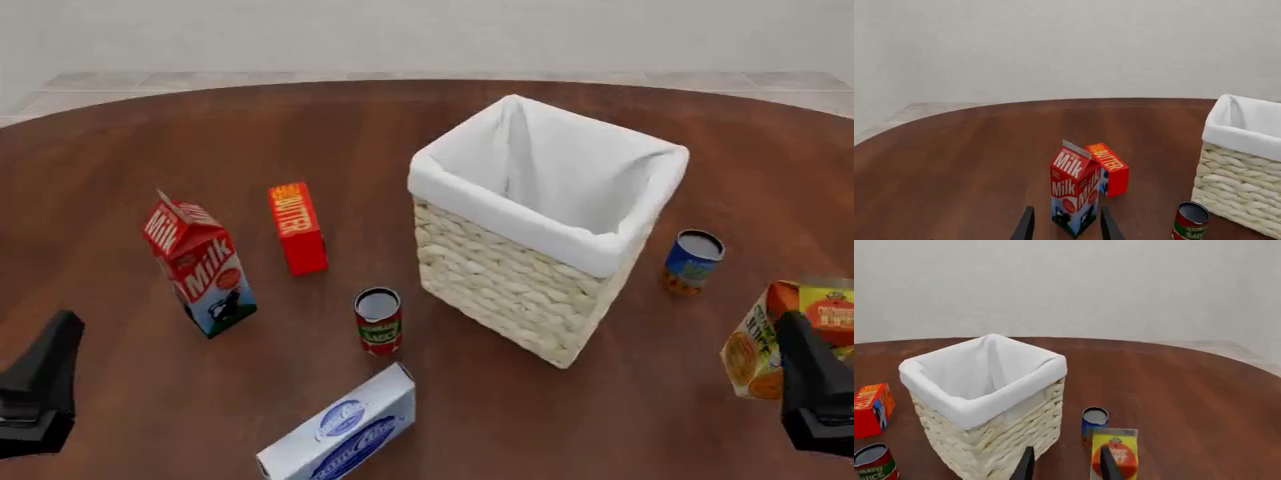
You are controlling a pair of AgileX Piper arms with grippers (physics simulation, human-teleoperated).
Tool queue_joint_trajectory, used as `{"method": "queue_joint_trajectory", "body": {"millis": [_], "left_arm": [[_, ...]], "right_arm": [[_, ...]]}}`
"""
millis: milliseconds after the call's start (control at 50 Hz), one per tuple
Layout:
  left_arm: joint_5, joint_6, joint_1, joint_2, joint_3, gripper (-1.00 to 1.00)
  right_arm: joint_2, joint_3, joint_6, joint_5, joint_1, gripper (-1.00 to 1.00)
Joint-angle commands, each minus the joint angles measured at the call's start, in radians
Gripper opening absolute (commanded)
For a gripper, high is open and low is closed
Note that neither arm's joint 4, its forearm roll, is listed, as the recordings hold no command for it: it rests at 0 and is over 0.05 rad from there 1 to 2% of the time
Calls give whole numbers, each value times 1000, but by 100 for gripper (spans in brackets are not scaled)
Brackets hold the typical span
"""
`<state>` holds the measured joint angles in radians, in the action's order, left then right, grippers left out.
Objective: Pick up the tomato sauce, and put it in the basket.
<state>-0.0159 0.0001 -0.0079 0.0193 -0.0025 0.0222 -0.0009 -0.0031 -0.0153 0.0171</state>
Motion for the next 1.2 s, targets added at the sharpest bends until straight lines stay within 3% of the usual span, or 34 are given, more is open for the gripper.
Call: {"method": "queue_joint_trajectory", "body": {"millis": [20, 280, 300, 320, 660, 720, 740, 880, 900, 920, 1200], "left_arm": [[22, -2, 8, -12, -10, 100], [37, -6, 9, -9, -28, 100], [45, -6, 9, -16, -30, 100], [46, -7, 9, -15, -30, 100], [29, -8, 9, 2, -26, 100], [30, -7, 9, 0, -26, 100], [37, -3, 9, -14, -26, 100], [23, -13, 10, 12, -21, 100], [32, -4, 9, -13, -22, 100], [33, -4, 9, -12, -22, 100], [35, -7, 9, -10, -21, 100]], "right_arm": [[-14, -1, 3, 11, -17, 100], [-14, 0, 3, 9, -17, 100], [57, 1, 3, -58, -83, 100], [-12, 0, 3, 8, -17, 100], [-13, 0, 5, 9, -15, 100], [-8, -7, 53, 7, -33, 100], [13, -15, 45, 9, -41, 100], [123, -187, -9, 121, -114, 100], [159, -236, -79, 151, -149, 100], [169, -260, -49, 173, -149, 100], [296, -497, 8, 398, -266, 100]]}}
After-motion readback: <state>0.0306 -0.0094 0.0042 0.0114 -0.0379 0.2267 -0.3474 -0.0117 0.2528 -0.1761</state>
